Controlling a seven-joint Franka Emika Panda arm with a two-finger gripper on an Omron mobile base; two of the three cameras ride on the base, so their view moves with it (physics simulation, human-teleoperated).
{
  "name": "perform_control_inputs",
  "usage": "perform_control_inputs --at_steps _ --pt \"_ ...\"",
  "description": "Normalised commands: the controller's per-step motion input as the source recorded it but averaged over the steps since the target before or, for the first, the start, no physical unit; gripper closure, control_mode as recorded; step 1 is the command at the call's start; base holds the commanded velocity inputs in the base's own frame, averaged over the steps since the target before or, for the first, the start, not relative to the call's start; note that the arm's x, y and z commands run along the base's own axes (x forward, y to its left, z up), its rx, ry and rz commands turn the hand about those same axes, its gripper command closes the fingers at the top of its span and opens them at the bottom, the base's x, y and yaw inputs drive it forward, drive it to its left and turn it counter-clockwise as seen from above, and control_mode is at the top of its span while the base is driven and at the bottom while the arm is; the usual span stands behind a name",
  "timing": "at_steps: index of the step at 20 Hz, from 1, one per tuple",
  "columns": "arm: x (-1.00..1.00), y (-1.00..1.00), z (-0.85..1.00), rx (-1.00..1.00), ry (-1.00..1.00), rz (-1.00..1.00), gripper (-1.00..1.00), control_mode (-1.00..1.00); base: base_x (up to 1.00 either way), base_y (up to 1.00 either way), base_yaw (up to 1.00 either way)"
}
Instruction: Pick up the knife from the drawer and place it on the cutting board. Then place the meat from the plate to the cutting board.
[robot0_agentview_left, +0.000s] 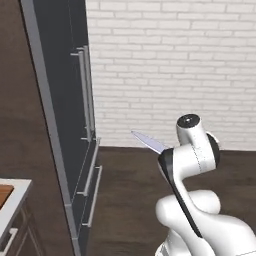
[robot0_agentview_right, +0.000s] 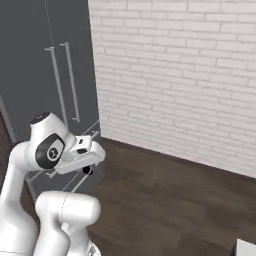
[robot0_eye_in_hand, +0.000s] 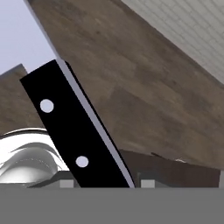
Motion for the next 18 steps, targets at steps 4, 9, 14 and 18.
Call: perform_control_inputs --at_steps 4,9,14,18 --pt "0.00 0.00 0.00 0.00 0.00 0.00 1.00 1.00 -0.10 -0.13 0.81" --pt "0.00 0.00 0.00 0.00 0.00 0.00 1.00 1.00 -0.40 0.00 0.89" --pt "0.00 0.00 0.00 0.00 0.00 0.00 1.00 1.00 -0.33 0.00 0.94" --pt "0.00 0.00 0.00 0.00 0.00 0.00 1.00 1.00 0.10 0.00 0.93"
